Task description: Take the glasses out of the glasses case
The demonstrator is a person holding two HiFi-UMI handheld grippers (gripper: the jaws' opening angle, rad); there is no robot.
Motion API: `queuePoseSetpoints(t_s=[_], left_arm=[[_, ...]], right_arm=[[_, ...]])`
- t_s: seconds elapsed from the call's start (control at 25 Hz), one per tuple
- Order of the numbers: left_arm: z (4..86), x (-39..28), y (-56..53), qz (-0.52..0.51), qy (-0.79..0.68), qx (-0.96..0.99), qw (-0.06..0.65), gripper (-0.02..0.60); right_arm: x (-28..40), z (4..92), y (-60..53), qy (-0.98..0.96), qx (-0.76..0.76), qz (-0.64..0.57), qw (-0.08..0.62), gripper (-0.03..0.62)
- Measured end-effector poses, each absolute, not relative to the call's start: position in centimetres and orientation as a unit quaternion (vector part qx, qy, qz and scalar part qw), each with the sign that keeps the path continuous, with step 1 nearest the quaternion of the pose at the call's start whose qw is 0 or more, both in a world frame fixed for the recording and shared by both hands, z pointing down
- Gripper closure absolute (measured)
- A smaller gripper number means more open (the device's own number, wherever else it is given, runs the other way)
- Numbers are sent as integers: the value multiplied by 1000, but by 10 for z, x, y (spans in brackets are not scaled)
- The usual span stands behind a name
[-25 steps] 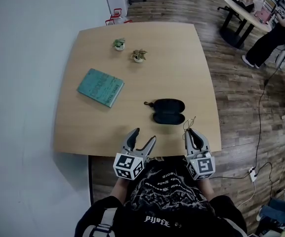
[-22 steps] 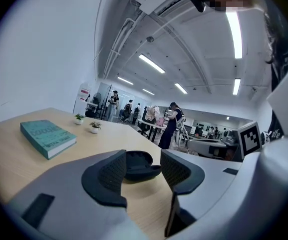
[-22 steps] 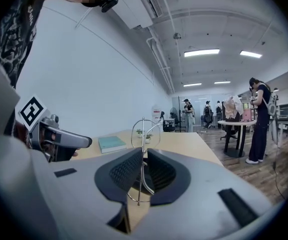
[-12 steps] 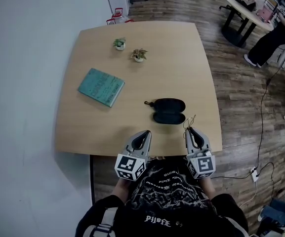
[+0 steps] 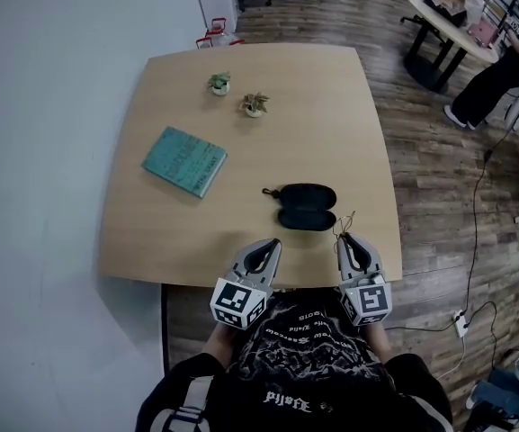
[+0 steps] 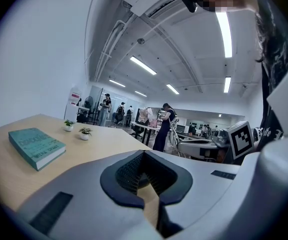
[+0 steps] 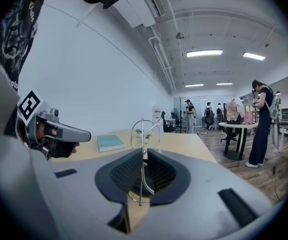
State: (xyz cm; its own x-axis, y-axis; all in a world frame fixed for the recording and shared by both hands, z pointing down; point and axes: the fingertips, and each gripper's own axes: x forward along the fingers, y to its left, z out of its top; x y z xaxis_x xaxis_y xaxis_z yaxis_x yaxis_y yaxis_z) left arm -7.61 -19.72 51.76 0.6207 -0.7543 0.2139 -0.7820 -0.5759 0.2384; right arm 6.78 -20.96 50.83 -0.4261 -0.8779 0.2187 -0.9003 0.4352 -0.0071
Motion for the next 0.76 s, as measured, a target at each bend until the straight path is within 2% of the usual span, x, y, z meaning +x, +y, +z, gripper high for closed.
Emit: queuePoseSetpoints(t_s=[0.76], left_arm=[[518,-81,-207,39,-446,881,149,577]], right_arm=[[70,510,-216,-839,533,55,98,557]])
